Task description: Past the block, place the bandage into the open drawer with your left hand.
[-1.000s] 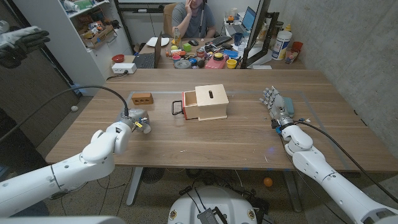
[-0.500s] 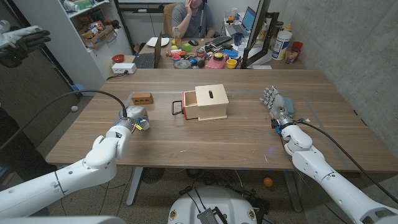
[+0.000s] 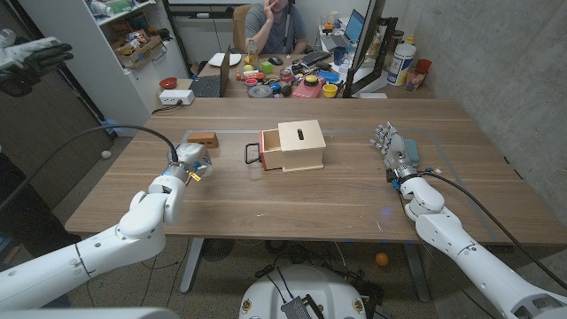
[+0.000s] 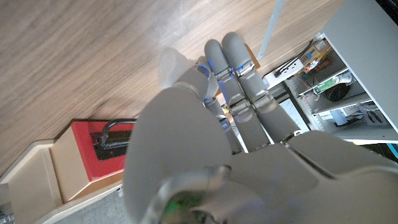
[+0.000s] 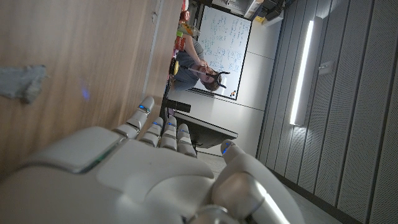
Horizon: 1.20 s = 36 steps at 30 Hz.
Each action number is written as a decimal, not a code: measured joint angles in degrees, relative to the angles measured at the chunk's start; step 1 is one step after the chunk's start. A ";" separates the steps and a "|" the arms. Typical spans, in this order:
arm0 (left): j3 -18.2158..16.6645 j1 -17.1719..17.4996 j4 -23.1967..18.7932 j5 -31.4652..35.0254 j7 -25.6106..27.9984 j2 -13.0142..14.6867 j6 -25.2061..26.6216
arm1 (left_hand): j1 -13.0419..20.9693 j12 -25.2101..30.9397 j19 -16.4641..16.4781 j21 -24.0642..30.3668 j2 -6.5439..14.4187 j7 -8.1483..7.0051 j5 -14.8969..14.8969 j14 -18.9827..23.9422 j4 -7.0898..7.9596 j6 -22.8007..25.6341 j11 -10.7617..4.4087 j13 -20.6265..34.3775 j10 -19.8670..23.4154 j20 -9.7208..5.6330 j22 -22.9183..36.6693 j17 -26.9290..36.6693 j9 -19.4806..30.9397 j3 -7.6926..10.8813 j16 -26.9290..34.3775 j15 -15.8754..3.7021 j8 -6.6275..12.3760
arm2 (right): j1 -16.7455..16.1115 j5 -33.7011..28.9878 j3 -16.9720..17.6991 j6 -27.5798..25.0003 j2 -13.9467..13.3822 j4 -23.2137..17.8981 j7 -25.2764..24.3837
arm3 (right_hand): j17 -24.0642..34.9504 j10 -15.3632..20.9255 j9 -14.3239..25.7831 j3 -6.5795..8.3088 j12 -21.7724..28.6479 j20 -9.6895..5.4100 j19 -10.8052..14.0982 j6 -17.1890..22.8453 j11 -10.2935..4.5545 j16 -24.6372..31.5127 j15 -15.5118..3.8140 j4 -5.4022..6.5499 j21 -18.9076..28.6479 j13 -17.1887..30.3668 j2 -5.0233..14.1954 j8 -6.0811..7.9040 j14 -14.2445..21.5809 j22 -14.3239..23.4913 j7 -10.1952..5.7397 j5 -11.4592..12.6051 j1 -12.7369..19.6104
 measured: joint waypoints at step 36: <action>-1.43 -4.95 0.13 1.27 5.20 -4.23 -0.17 | 0.18 -0.04 0.20 1.67 -0.38 -0.29 -0.17 1.03 0.11 0.73 -0.50 0.00 0.52 0.21 -0.25 -0.03 0.01 0.12 -1.14 -0.19 -0.83 | 1.50 -1.36 -0.48 0.69 0.23 2.34 0.22 | 0.01 -0.01 0.00 0.00 0.00 0.00 -0.01 0.00 0.00 -0.21 0.00 0.00 -0.75 0.00 0.00 0.00 0.00 0.00 0.00 0.00 0.00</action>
